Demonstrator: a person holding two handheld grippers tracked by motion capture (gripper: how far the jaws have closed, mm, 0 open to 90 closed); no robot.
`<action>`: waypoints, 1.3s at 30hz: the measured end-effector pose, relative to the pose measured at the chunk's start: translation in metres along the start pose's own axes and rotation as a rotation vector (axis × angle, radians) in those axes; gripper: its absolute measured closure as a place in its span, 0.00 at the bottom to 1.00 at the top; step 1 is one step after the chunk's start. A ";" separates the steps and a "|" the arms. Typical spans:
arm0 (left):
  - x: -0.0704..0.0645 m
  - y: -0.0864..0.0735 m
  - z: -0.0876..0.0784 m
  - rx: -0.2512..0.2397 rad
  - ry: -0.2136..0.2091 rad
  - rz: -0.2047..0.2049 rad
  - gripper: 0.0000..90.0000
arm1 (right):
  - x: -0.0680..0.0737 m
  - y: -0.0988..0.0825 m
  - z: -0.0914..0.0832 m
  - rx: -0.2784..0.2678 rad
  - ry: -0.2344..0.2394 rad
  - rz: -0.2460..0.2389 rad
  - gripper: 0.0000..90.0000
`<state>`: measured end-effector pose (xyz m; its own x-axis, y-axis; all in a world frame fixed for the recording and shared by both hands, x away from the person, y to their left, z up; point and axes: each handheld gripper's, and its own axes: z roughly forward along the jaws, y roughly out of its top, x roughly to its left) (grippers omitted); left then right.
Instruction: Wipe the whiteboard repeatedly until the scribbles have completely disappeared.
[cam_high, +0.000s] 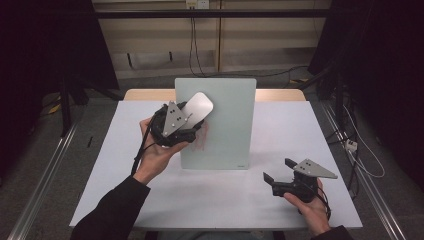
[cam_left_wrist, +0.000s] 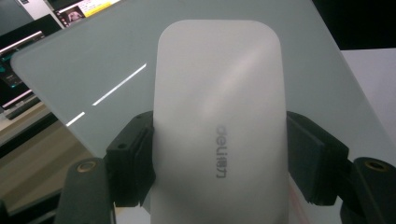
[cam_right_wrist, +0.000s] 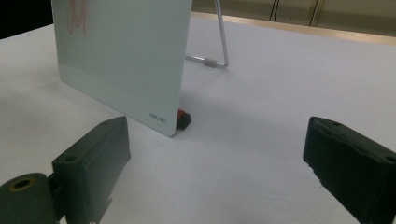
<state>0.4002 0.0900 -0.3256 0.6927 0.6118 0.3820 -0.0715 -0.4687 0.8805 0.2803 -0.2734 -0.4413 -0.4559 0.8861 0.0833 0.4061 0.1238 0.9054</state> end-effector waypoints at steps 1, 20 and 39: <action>-0.001 0.000 0.000 0.001 0.003 0.006 0.35 | 0.000 0.000 0.000 0.001 0.000 0.002 0.08; -0.038 -0.026 0.008 0.075 -0.100 0.066 0.35 | 0.000 0.000 0.000 0.002 -0.002 -0.001 0.08; 0.000 0.001 0.000 0.019 -0.008 0.030 0.35 | 0.000 0.000 0.000 0.002 -0.001 -0.001 0.08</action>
<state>0.4003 0.0899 -0.3245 0.6959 0.5925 0.4059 -0.0789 -0.4987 0.8632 0.2804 -0.2729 -0.4413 -0.4556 0.8864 0.0817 0.4071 0.1258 0.9047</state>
